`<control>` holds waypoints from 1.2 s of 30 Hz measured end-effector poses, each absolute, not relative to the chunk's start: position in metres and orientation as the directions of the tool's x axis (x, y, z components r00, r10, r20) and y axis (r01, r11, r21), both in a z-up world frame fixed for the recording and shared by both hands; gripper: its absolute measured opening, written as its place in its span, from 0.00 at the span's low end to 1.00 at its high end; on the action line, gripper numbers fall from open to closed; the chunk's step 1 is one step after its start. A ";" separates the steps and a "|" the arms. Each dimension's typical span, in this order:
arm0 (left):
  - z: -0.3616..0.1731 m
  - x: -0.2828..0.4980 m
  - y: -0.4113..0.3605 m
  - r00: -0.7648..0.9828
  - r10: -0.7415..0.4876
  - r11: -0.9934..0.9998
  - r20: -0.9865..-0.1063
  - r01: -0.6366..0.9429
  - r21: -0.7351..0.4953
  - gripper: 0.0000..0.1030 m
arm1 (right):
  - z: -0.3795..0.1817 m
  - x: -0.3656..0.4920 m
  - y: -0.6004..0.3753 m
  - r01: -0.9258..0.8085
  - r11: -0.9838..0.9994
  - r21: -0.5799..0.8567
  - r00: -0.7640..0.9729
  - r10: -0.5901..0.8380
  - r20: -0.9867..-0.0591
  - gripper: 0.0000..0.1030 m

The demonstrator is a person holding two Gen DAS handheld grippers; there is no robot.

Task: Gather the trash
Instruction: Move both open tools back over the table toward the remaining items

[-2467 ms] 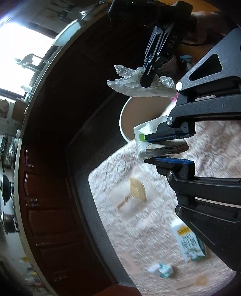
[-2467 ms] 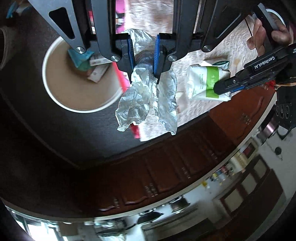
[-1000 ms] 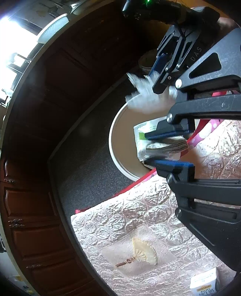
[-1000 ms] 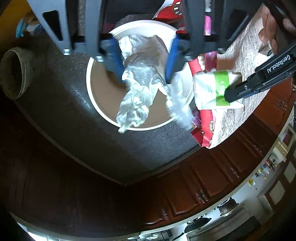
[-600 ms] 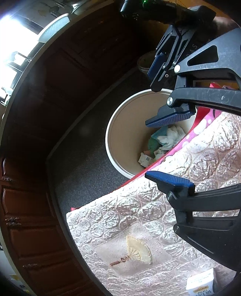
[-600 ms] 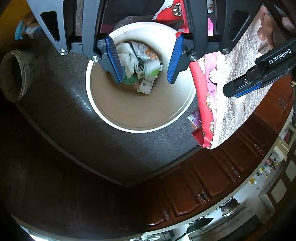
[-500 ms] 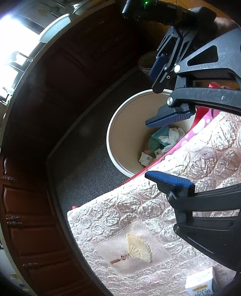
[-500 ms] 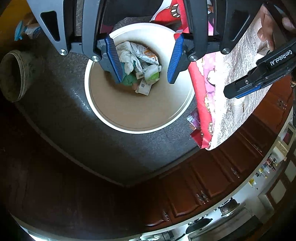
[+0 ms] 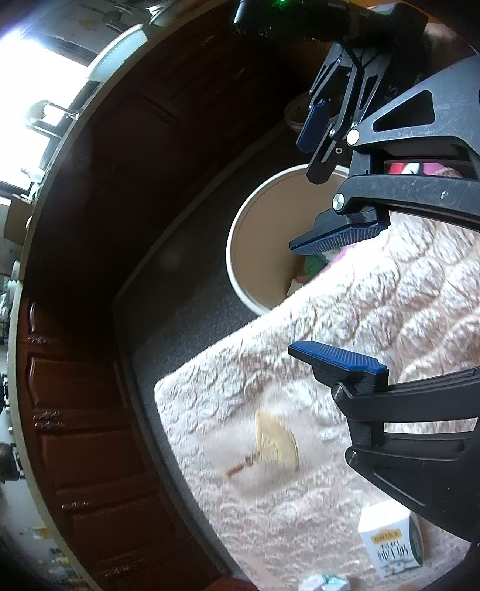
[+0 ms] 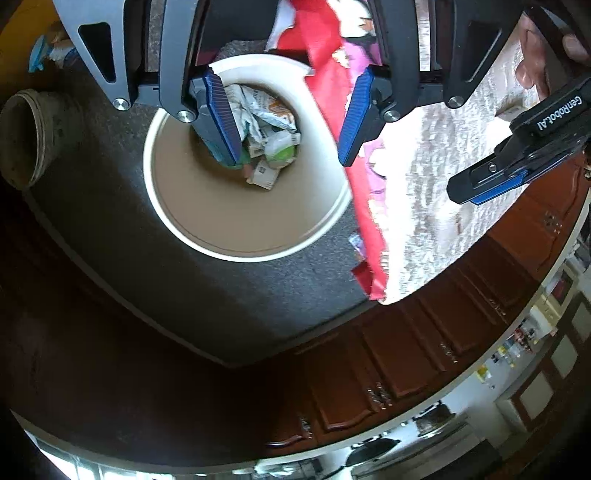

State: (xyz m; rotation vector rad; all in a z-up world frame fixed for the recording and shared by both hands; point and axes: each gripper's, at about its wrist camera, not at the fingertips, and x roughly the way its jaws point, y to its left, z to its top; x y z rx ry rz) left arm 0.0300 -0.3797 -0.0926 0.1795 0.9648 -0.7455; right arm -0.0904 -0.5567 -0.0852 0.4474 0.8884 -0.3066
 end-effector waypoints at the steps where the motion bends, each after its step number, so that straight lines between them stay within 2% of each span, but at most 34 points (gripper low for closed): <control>1: -0.092 0.030 -0.374 0.353 -0.492 0.746 -0.796 0.642 -0.177 0.46 | -0.083 -0.089 -0.552 0.427 0.871 0.245 0.600 -0.070 -0.797 0.52; 4: -0.085 0.031 -0.356 0.371 -0.487 0.762 -0.791 0.622 -0.177 0.49 | -0.076 -0.085 -0.538 0.401 0.883 0.242 0.610 -0.061 -0.790 0.54; 6: -0.082 0.031 -0.344 0.382 -0.487 0.772 -0.785 0.609 -0.182 0.56 | -0.073 -0.082 -0.530 0.387 0.890 0.240 0.615 -0.056 -0.787 0.56; 25: -0.069 0.054 -0.193 0.499 -0.382 0.888 -0.778 0.432 -0.159 0.57 | -0.060 -0.035 -0.412 0.156 0.962 0.226 0.620 0.082 -0.780 0.62; 36: -0.097 0.101 -0.081 0.492 -0.267 0.960 -0.829 0.210 -0.185 0.58 | -0.073 -0.007 -0.349 0.027 0.974 0.223 0.566 0.169 -0.807 0.63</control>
